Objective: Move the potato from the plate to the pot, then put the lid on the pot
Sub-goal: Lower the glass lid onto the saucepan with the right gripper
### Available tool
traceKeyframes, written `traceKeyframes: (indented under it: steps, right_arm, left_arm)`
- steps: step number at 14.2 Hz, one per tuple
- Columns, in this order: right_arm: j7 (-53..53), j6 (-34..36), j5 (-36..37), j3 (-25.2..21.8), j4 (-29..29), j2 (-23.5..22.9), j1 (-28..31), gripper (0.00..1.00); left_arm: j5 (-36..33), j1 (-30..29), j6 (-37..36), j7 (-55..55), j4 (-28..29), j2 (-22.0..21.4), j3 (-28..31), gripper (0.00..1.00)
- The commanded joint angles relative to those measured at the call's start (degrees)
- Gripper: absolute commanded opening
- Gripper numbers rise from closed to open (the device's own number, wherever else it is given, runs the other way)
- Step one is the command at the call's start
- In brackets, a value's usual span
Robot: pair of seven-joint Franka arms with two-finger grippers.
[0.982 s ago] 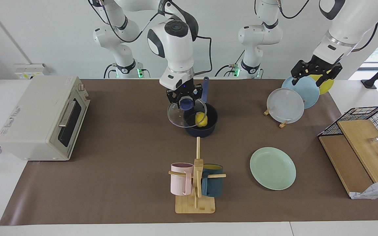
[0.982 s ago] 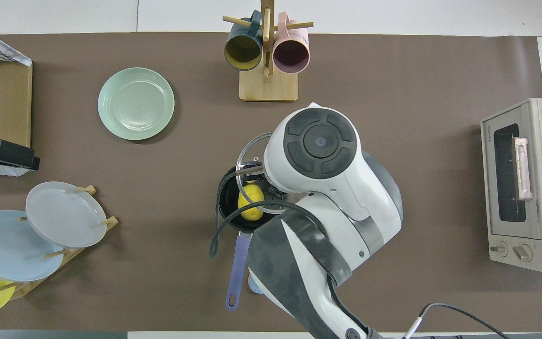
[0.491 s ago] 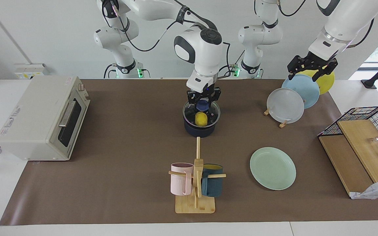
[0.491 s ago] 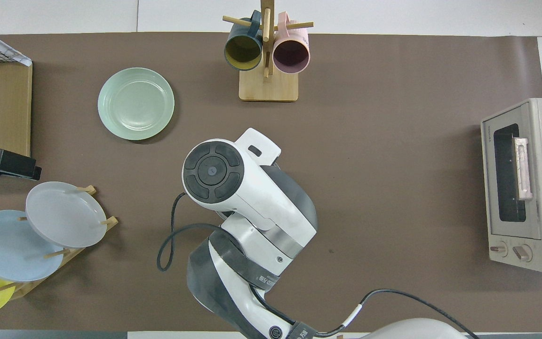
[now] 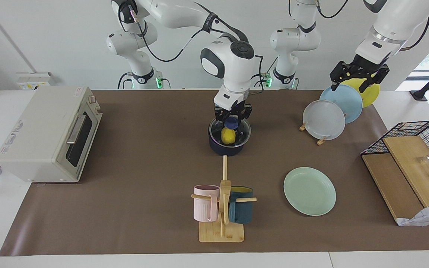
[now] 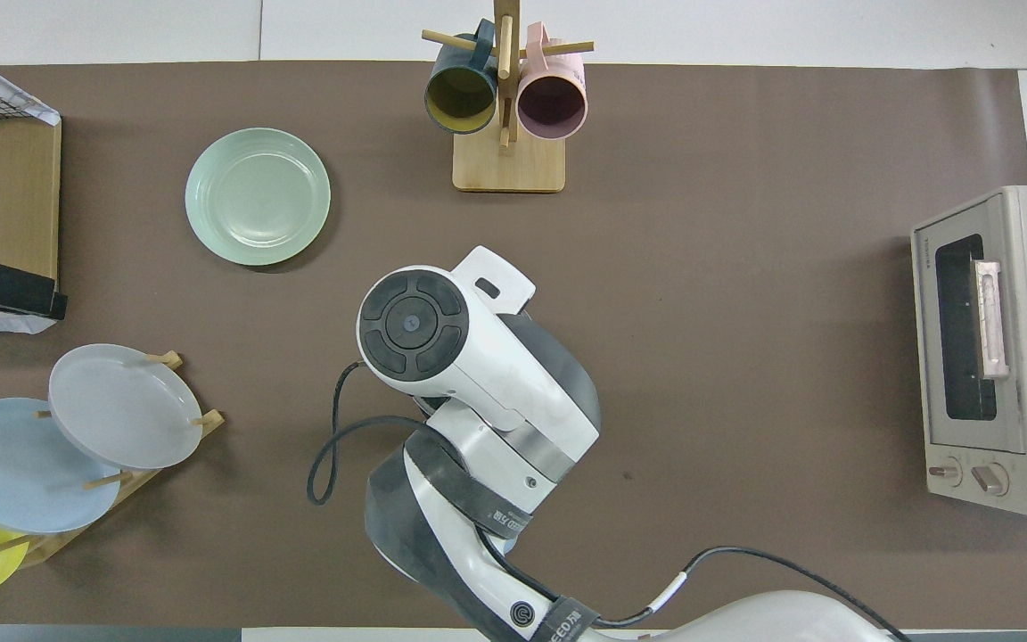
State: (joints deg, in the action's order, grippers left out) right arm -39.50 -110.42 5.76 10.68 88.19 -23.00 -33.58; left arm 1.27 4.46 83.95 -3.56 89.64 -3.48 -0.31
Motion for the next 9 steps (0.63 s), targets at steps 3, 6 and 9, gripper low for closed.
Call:
traceKeyframes:
  steps: [3, 6, 9]
  right_arm:
    - [-1.11, -2.35, -1.63, 0.48, 4.44, 2.34, 0.45, 0.0]
    - [-1.11, -2.35, -1.63, 0.48, 4.89, 2.52, 0.45, 0.0]
    - [-1.19, -2.17, -1.63, 0.48, 5.94, 2.96, 0.45, 0.0]
  left_arm:
    - [0.22, 1.52, 0.78, 1.18, 0.1, 0.67, 1.19, 1.0]
    - [0.22, 1.43, 1.48, 1.18, 0.01, 0.75, 1.27, 1.0]
    - [0.22, 1.26, 1.74, 1.18, 0.01, 0.75, 1.19, 1.0]
